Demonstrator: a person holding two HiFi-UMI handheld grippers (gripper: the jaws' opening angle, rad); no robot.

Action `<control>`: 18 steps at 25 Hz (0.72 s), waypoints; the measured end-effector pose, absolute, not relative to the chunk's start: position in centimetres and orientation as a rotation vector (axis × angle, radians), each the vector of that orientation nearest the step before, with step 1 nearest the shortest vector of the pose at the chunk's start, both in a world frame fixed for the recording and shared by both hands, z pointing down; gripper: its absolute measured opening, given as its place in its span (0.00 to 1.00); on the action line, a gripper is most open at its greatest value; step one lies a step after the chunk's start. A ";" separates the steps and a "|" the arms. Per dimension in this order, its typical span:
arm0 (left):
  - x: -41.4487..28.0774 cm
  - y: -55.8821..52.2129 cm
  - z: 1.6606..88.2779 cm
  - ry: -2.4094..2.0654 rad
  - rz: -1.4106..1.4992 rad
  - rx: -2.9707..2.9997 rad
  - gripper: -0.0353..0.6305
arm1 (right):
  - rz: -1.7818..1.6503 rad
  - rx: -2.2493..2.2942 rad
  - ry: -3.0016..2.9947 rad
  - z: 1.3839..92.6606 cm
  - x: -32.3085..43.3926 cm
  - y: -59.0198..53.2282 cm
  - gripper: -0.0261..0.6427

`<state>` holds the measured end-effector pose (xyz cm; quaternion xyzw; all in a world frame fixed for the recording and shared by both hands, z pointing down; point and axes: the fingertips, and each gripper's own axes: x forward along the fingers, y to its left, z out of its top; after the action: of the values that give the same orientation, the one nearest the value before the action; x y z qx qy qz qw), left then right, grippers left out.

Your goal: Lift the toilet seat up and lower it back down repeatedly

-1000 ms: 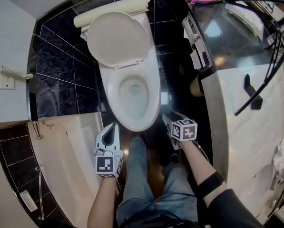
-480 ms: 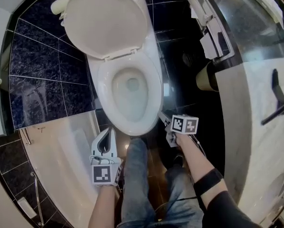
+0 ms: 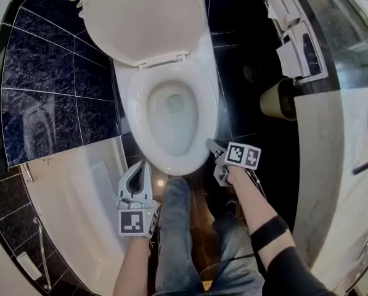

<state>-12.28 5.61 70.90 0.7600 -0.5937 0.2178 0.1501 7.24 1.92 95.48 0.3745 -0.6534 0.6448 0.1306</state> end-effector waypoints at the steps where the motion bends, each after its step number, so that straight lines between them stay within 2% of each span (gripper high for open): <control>1: -12.5 5.9 71.4 -1.705 0.638 2.193 0.04 | 1.869 1.084 -1.897 95.4 7.2 1.9 0.30; 5: -12.0 5.9 71.6 -1.685 0.616 2.159 0.04 | 1.845 1.070 -1.906 95.0 7.1 1.8 0.23; 18: -10.9 6.2 72.1 -1.655 0.588 2.103 0.04 | 1.923 1.089 -1.876 94.5 7.3 1.8 0.22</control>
<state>-10.90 6.16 72.08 0.7522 -0.5919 0.2102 0.1994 7.28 1.79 94.50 0.3729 -0.6425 0.6584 0.1210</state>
